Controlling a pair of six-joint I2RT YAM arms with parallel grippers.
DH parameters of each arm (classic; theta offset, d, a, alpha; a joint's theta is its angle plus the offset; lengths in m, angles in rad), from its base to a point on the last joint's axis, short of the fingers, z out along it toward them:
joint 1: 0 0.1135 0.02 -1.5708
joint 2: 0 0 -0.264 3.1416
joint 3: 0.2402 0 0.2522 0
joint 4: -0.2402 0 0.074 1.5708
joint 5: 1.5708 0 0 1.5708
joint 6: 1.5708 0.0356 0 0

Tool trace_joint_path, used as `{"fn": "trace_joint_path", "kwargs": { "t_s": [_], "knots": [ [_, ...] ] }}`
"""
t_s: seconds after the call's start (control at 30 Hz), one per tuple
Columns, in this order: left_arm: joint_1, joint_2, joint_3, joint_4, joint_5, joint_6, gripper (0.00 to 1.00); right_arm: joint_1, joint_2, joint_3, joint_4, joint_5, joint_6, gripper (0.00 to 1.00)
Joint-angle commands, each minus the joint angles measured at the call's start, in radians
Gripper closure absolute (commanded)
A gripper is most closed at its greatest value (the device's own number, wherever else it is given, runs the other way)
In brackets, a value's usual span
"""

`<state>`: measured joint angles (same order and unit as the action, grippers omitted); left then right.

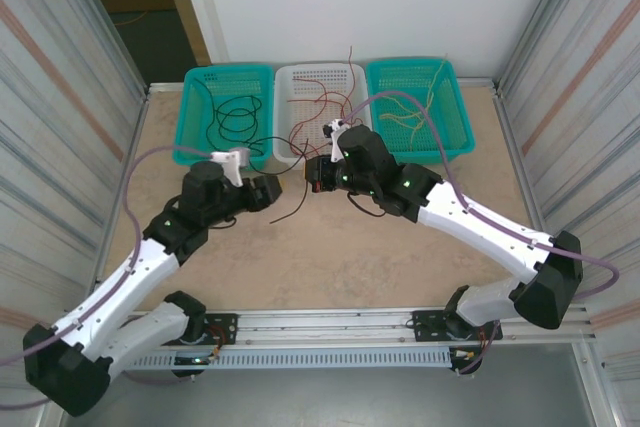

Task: Untangle the cables

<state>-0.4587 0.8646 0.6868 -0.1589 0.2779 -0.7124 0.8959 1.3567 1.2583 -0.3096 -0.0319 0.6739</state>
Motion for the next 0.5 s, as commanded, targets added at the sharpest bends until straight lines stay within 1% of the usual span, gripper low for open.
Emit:
{"fn": "trace_joint_path", "kwargs": {
  "t_s": [0.0,0.13,0.3,0.47],
  "knots": [
    [0.014,-0.041,-0.023,0.079,0.104,-0.085,0.44,-0.006,-0.021,-0.005,0.03,-0.016,0.014,1.0],
    [0.014,-0.046,-0.018,0.111,0.148,-0.083,0.44,-0.01,-0.019,-0.003,0.038,-0.023,0.019,1.0],
    [0.014,-0.027,-0.024,0.045,0.07,-0.083,0.44,-0.014,-0.02,0.003,0.057,-0.048,0.03,1.0],
    [0.014,-0.002,-0.037,0.081,0.06,-0.113,0.4,-0.013,-0.025,0.0,0.082,-0.086,0.053,1.0]
  ]
}}
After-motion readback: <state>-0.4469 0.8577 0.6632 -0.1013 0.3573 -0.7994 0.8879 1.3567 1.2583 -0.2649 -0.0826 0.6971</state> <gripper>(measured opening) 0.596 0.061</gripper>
